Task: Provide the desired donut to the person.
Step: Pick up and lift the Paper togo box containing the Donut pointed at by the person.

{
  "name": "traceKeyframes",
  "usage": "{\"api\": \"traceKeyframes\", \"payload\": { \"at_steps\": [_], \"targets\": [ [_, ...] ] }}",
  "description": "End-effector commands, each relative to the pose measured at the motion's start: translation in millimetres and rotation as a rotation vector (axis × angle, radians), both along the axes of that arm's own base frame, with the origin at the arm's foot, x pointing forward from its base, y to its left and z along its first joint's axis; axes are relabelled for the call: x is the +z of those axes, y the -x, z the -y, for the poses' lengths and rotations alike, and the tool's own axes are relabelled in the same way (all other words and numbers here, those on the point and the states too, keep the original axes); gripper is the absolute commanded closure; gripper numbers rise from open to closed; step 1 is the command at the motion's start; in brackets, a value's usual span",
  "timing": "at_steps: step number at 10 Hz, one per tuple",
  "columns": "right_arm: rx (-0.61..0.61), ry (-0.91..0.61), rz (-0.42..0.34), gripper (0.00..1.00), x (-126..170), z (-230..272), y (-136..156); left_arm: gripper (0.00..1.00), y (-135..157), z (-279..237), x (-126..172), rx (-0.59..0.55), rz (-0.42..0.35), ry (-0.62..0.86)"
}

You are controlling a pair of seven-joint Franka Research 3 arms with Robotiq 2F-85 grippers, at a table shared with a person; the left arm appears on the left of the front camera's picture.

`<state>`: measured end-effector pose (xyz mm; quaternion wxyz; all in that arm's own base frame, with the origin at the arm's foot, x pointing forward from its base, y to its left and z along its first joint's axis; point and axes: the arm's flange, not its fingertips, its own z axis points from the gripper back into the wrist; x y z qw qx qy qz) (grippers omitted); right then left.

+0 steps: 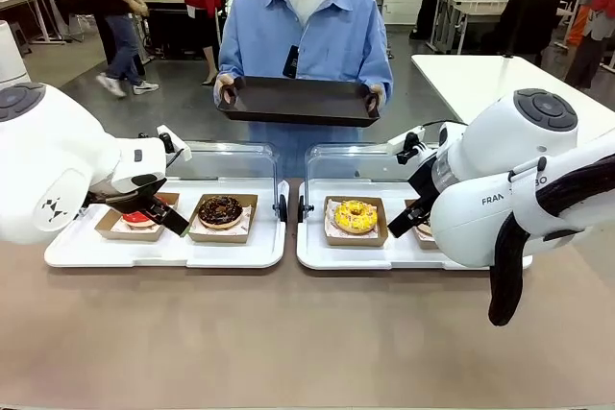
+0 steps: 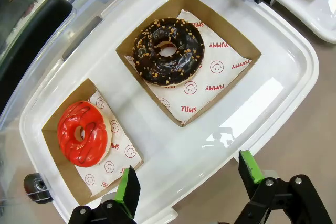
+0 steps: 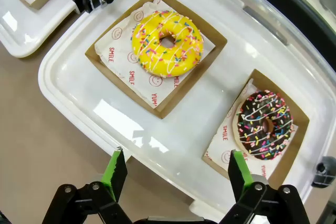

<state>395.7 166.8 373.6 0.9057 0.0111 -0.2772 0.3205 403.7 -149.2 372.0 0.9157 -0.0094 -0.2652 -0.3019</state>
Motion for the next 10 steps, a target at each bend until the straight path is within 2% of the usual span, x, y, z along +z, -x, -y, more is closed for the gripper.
{"api": "traceKeyframes", "payload": {
  "at_steps": [1,10],
  "targets": [
    [0.000,0.000,0.000,0.00,0.0,-0.1,0.0,0.00,0.1,0.0,-0.1,0.000,0.000,0.000],
    [0.000,0.000,0.000,0.00,0.0,0.0,0.0,0.00,0.1,0.0,-0.1,0.000,0.000,0.000]
  ]
}}
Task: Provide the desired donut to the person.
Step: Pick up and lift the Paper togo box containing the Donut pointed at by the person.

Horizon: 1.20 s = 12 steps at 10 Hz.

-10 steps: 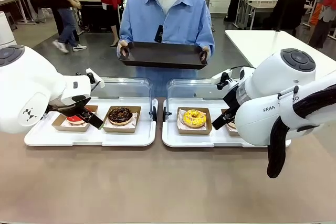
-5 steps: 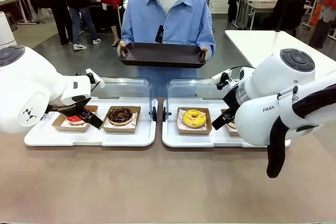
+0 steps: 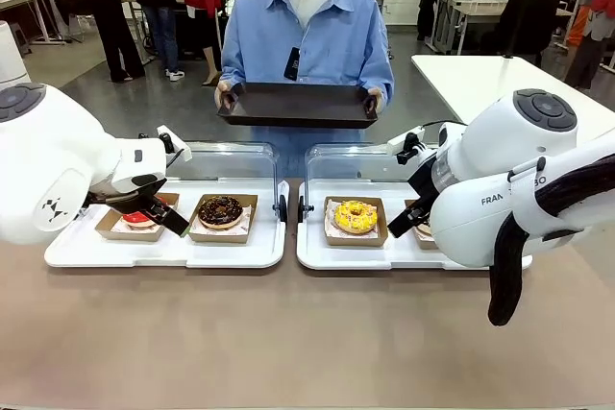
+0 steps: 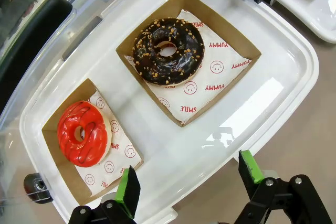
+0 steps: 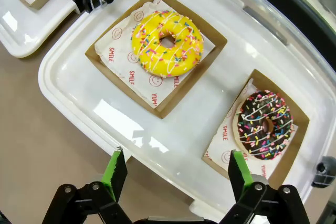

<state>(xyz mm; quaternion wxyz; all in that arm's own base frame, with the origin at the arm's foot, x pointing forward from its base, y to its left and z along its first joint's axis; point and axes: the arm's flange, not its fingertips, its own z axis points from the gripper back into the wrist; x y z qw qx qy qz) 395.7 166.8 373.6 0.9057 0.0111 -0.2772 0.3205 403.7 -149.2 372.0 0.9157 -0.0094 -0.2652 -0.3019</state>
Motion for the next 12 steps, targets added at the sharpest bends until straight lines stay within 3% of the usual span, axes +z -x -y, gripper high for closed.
{"api": "traceKeyframes", "payload": {
  "at_steps": [1,7,9,11,12],
  "targets": [
    [-0.028,-0.006,-0.015,0.00,15.1,8.7,8.7,0.00,0.0,0.0,0.0,0.000,0.000,0.000],
    [-0.067,0.015,-0.148,0.00,158.2,49.8,60.6,0.00,27.4,-20.5,161.6,-0.008,-0.079,-0.019],
    [-0.109,0.022,-0.104,0.00,196.8,54.9,81.4,0.00,40.4,-24.3,190.8,0.010,-0.057,-0.034],
    [-0.154,0.036,-0.009,0.00,205.1,54.7,97.9,0.00,57.3,-29.7,196.0,0.022,0.002,-0.026],
    [-0.079,0.014,-0.097,0.00,207.0,57.6,86.6,0.00,44.6,-24.1,200.2,0.018,-0.054,-0.020]
  ]
}}
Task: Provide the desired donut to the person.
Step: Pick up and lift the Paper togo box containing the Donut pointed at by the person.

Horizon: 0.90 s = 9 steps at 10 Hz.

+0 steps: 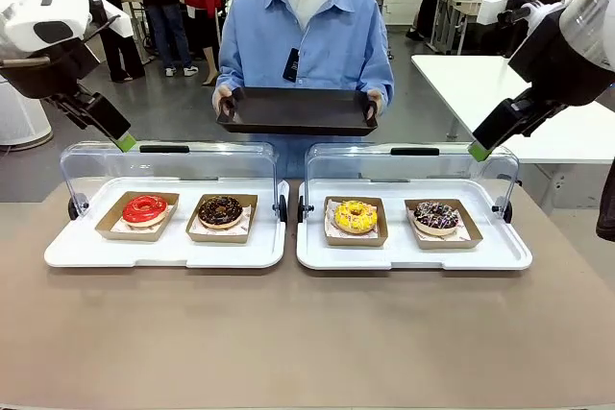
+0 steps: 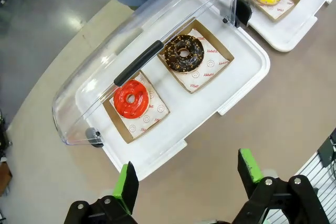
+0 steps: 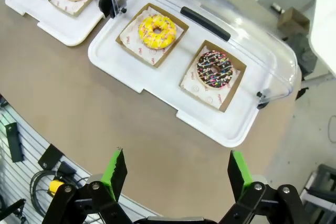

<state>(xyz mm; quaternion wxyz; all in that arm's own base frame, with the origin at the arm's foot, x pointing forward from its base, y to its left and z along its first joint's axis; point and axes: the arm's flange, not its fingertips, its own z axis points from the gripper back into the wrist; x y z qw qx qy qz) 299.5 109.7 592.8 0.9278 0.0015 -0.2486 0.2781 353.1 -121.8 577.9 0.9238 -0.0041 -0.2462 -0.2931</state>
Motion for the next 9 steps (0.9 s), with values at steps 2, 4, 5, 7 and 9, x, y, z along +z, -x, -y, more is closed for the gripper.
{"api": "traceKeyframes", "payload": {
  "at_steps": [2,4,5,7,9],
  "targets": [
    [0.017,-0.001,-0.038,0.00,-12.2,0.5,-9.6,0.00,-5.9,3.3,-5.7,-0.005,-0.018,-0.003],
    [0.017,-0.001,-0.038,0.00,-12.2,0.5,-9.6,0.00,-5.9,3.3,-5.7,-0.005,-0.018,-0.003],
    [0.001,0.006,-0.028,0.00,-9.4,-0.8,-7.1,0.00,-5.9,3.3,-5.7,-0.005,-0.018,-0.003],
    [0.364,-0.148,-0.041,0.00,-13.0,52.5,-23.2,0.00,-10.4,-14.6,-6.5,-0.094,-0.072,0.110],
    [0.581,-0.280,-0.058,0.00,-25.4,100.6,-43.2,0.00,-29.6,-54.1,-10.1,-0.363,-0.102,0.275]
  ]
}}
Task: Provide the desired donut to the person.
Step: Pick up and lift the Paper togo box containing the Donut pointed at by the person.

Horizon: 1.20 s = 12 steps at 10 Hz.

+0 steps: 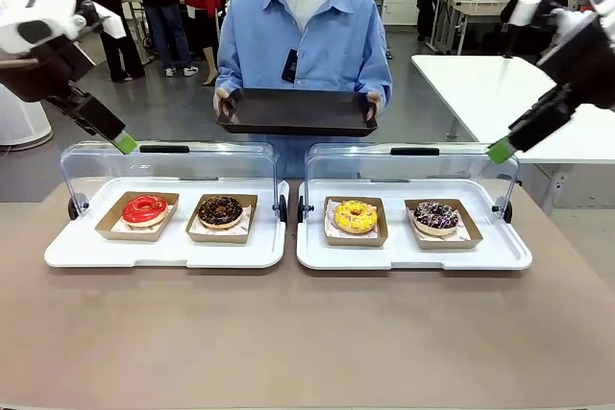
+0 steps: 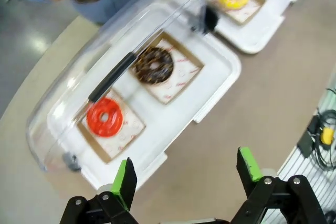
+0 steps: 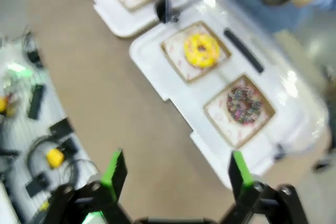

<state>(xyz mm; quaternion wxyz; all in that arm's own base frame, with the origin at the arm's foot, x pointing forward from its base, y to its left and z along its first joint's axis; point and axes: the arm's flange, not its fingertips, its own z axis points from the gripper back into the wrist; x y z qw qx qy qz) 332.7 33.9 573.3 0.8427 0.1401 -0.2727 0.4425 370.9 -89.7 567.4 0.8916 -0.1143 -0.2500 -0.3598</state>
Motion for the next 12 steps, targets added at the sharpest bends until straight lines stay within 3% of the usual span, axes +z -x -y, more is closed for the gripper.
{"api": "traceKeyframes", "payload": {
  "at_steps": [1,2,4,6,9,12],
  "targets": [
    [0.242,-0.131,-0.034,0.00,-12.0,52.8,-14.1,0.00,-15.7,-41.4,-4.7,-0.258,-0.035,0.172],
    [0.305,-0.189,-0.003,0.00,-17.0,79.3,-14.0,0.00,-15.4,-60.7,-6.9,-0.328,0.004,0.234],
    [0.300,-0.356,0.041,0.00,-29.4,130.4,-14.6,0.00,-13.7,-108.7,-10.2,-0.439,0.116,0.331],
    [0.380,-0.436,0.136,0.00,-39.9,171.2,-7.3,0.00,-8.2,-149.1,-20.8,-0.496,0.183,0.430],
    [0.377,-0.483,0.131,0.00,-50.5,219.0,3.7,0.00,5.8,-194.9,-27.7,-0.548,0.226,0.499],
    [0.367,-0.516,0.132,0.00,-63.7,245.2,7.8,0.00,8.8,-219.1,-36.7,-0.519,0.221,0.470]
  ]
}}
